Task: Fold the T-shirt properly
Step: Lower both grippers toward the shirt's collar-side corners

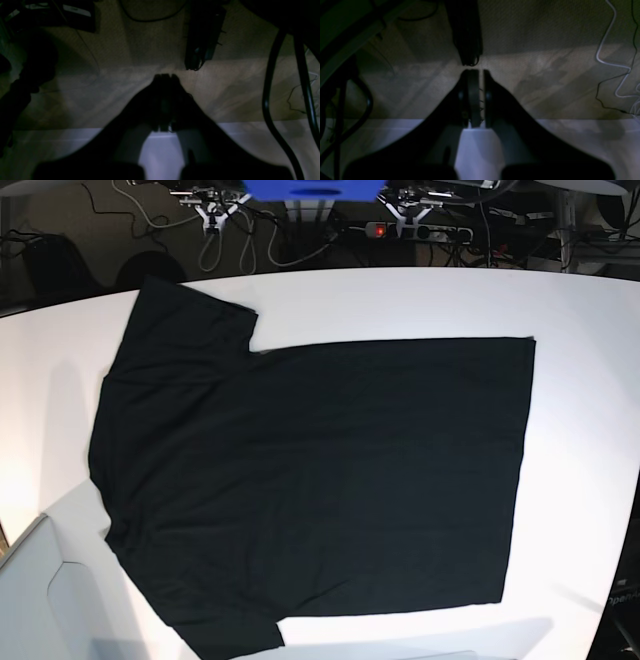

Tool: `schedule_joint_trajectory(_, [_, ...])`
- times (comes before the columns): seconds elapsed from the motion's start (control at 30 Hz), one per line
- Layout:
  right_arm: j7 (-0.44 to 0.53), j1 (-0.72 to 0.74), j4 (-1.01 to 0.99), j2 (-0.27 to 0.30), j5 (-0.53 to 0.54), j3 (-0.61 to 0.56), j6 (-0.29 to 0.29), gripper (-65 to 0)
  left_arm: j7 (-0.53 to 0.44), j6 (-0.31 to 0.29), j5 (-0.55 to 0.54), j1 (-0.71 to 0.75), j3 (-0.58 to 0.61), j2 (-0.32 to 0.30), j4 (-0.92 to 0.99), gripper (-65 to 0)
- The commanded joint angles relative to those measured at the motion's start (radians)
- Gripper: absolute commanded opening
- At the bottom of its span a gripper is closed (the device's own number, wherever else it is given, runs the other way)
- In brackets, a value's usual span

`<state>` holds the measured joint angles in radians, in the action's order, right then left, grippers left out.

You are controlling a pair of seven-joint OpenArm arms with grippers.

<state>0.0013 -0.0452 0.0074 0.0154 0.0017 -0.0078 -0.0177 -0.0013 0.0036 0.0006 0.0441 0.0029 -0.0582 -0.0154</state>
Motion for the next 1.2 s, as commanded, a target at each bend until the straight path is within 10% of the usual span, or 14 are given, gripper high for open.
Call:
schedule_joint_trajectory(0.0, [-0.001,-0.005,0.001,0.008,-0.002,-0.002,0.020,-65.0,-0.001,0.002,-0.004,0.021,-0.001,-0.001,-0.024,-64.8])
schedule_joint_trajectory(0.77, [-0.083,-0.160,0.248,0.093,-0.002,-0.002,0.020,-64.9,0.005,-0.004,-0.227,0.236,0.003,-0.016,-0.324,-64.9])
schedule_joint_trajectory(1.17, [-0.086,-0.522,0.836,0.163,0.002,0.001,0.020,-65.0,0.007,-0.004,-0.228,0.518,0.001,-0.121,-0.783,-64.9])
